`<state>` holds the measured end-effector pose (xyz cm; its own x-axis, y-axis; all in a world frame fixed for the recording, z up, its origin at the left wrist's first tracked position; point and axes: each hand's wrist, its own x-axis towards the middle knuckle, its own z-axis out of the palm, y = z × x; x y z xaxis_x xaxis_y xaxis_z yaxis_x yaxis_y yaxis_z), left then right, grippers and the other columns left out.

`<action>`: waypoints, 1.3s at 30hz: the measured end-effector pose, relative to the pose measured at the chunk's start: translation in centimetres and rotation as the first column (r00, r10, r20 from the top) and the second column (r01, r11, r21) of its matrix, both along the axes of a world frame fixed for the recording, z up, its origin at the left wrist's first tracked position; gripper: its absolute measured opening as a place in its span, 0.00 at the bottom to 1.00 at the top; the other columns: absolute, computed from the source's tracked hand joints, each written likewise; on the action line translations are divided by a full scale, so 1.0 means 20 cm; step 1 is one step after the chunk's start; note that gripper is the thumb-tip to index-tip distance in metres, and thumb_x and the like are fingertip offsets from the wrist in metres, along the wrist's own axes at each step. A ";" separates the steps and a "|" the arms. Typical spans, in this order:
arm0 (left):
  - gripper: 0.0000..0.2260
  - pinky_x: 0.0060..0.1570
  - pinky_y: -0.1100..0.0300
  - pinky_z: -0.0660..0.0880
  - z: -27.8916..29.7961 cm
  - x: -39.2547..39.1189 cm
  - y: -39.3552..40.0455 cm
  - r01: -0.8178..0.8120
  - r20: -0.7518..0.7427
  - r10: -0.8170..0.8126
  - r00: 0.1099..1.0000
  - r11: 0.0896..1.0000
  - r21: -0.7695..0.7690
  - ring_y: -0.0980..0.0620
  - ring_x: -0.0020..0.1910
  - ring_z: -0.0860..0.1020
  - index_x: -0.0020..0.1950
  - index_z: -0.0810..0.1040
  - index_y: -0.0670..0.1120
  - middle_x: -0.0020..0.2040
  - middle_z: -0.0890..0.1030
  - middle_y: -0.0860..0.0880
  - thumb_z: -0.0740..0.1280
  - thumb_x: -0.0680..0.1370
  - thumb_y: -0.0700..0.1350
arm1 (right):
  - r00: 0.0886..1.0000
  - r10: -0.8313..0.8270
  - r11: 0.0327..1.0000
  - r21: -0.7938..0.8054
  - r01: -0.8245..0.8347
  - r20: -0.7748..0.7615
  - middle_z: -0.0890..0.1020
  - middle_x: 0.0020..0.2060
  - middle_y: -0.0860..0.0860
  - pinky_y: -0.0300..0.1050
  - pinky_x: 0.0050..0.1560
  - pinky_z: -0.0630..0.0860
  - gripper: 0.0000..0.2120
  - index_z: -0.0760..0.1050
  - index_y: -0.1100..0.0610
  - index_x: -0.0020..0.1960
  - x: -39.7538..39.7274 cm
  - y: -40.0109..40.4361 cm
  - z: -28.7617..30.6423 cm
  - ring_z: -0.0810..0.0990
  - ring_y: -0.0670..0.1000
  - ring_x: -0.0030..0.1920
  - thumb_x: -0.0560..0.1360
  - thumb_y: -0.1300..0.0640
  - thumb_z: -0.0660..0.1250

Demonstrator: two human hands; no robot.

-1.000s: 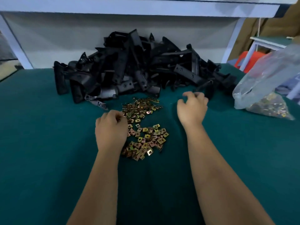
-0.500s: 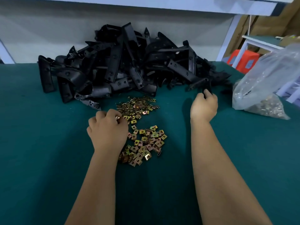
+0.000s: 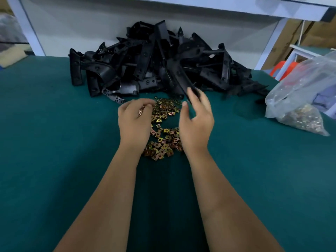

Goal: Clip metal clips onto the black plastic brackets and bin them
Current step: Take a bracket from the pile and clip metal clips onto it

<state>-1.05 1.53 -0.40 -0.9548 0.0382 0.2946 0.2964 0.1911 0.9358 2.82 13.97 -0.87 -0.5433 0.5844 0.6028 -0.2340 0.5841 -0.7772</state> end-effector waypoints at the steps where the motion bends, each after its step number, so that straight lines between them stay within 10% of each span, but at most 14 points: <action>1: 0.09 0.65 0.62 0.69 0.01 0.00 0.00 0.051 0.036 -0.054 0.998 0.994 0.094 0.58 0.65 0.72 0.57 0.81 0.57 0.58 0.78 0.58 0.62 0.82 0.47 | 1.000 0.022 0.991 0.130 -0.020 -0.015 0.75 0.66 0.45 0.27 0.64 0.66 0.15 0.78 0.56 0.66 0.01 -0.03 0.01 0.70 0.32 0.64 0.80 0.60 0.64; 8: 0.22 0.44 0.56 0.79 0.02 -0.09 -0.05 0.046 0.317 -0.297 0.901 0.791 0.610 0.52 0.43 0.82 0.72 0.69 0.41 0.46 0.83 0.49 0.67 0.80 0.46 | 0.983 0.175 0.772 0.611 -0.174 0.059 0.85 0.54 0.53 0.49 0.51 0.77 0.05 0.83 0.62 0.38 0.02 -0.14 0.03 0.81 0.55 0.53 0.69 0.64 0.67; 13: 0.16 0.42 0.57 0.81 0.01 -0.12 -0.06 -0.039 0.334 -0.325 0.885 0.661 0.749 0.48 0.44 0.84 0.70 0.71 0.40 0.47 0.85 0.44 0.59 0.82 0.34 | 0.981 0.179 0.917 0.349 -0.192 0.069 0.82 0.42 0.52 0.48 0.40 0.76 0.09 0.78 0.63 0.36 0.02 -0.13 0.04 0.79 0.50 0.43 0.71 0.61 0.62; 18: 0.17 0.36 0.60 0.79 0.01 -0.12 -0.06 -0.050 0.350 -0.299 0.888 0.693 0.719 0.49 0.40 0.85 0.70 0.71 0.44 0.43 0.86 0.46 0.59 0.82 0.34 | 0.897 -0.004 1.000 -0.007 0.008 0.443 0.80 0.44 0.45 0.44 0.41 0.71 0.10 0.79 0.50 0.47 0.01 0.11 0.00 0.77 0.44 0.43 0.78 0.55 0.59; 24: 0.17 0.35 0.60 0.78 0.02 -0.11 -0.04 -0.009 0.334 -0.267 0.904 0.769 0.639 0.51 0.35 0.82 0.67 0.75 0.47 0.39 0.84 0.48 0.58 0.81 0.34 | 0.771 0.086 0.958 0.159 -0.237 0.631 0.76 0.64 0.46 0.51 0.68 0.62 0.23 0.69 0.45 0.72 -0.03 0.05 -0.04 0.67 0.50 0.68 0.78 0.45 0.61; 31: 0.18 0.42 0.61 0.74 0.01 -0.06 -0.07 0.039 0.161 -0.045 0.986 0.998 0.043 0.63 0.35 0.76 0.60 0.78 0.63 0.36 0.80 0.65 0.58 0.76 0.46 | 0.919 0.383 0.816 -0.501 -0.289 0.094 0.82 0.53 0.43 0.34 0.48 0.72 0.13 0.76 0.45 0.63 -0.06 -0.04 0.01 0.79 0.40 0.49 0.79 0.48 0.62; 35: 0.17 0.34 0.63 0.67 0.02 -0.02 -0.10 -0.053 -0.047 0.035 0.998 0.888 -0.456 0.60 0.34 0.75 0.61 0.79 0.65 0.34 0.79 0.60 0.58 0.77 0.51 | 0.876 0.467 0.627 -0.654 -0.424 -0.120 0.82 0.57 0.54 0.38 0.41 0.71 0.19 0.77 0.50 0.64 -0.04 0.04 0.03 0.79 0.45 0.39 0.79 0.43 0.57; 39: 0.15 0.38 0.61 0.69 0.02 -0.02 -0.08 -0.105 -0.117 0.049 0.992 0.833 -0.543 0.50 0.44 0.77 0.60 0.81 0.62 0.37 0.79 0.58 0.59 0.78 0.49 | 0.891 0.454 0.729 -0.578 -0.366 0.010 0.83 0.40 0.44 0.38 0.37 0.71 0.05 0.82 0.49 0.48 -0.03 0.05 0.04 0.77 0.44 0.33 0.78 0.55 0.66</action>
<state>-1.36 -0.07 0.05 -0.9303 0.1475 0.3358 0.3402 0.6889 0.6400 2.16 14.95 0.01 -0.8603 0.4877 0.1486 -0.2123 -0.0777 -0.9741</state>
